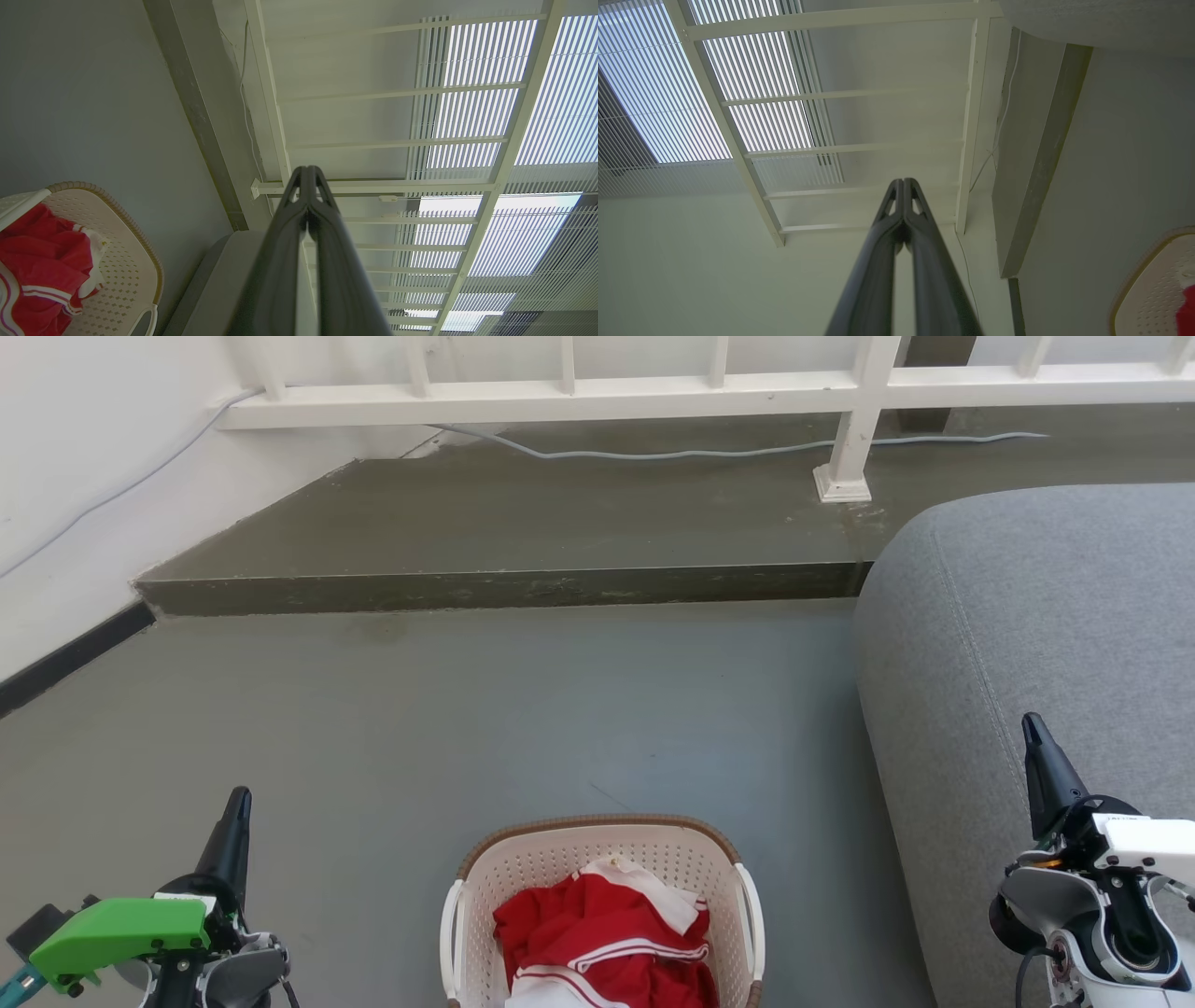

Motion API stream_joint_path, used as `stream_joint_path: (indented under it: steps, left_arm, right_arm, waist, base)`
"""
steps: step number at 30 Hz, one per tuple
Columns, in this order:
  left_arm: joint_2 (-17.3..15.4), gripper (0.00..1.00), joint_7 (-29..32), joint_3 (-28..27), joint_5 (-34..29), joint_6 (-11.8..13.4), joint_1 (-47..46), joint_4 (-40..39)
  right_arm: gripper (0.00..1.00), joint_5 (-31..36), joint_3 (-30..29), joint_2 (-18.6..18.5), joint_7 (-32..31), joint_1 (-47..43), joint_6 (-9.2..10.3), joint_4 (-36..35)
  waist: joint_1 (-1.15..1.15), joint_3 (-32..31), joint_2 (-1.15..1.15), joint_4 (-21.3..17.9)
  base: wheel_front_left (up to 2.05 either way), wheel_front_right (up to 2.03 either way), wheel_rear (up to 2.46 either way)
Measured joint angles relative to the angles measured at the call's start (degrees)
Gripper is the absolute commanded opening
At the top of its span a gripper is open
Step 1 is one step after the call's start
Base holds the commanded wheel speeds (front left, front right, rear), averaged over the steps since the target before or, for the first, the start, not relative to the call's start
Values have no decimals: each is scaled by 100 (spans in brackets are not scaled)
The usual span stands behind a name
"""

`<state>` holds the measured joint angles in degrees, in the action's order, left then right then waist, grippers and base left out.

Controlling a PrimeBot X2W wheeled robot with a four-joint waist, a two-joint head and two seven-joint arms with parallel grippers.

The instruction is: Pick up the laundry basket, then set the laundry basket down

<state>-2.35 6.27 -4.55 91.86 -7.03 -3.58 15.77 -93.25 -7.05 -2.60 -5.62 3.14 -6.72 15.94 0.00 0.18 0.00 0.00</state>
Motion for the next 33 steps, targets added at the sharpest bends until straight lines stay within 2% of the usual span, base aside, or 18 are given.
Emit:
stream_joint_path:
  steps: [16,17,33]
  left_arm:
    - [21,0,-1,19,-1,5,51,108]
    - [44,100,-1,27,-1,5,99,171]
    - [120,100,-78,40,-44,7,248,89]
  right_arm:
    - [0,-2,3,41,-4,-58,22,101]
    - [100,-2,8,77,-3,-120,23,164]
    - [100,233,201,144,236,-284,24,71]
  waist:
    - [0,0,0,0]
    - [0,0,0,0]
    - [0,20,0,-3]
  base:
    - [0,0,0]
    - [0,0,0]
    - [0,0,0]
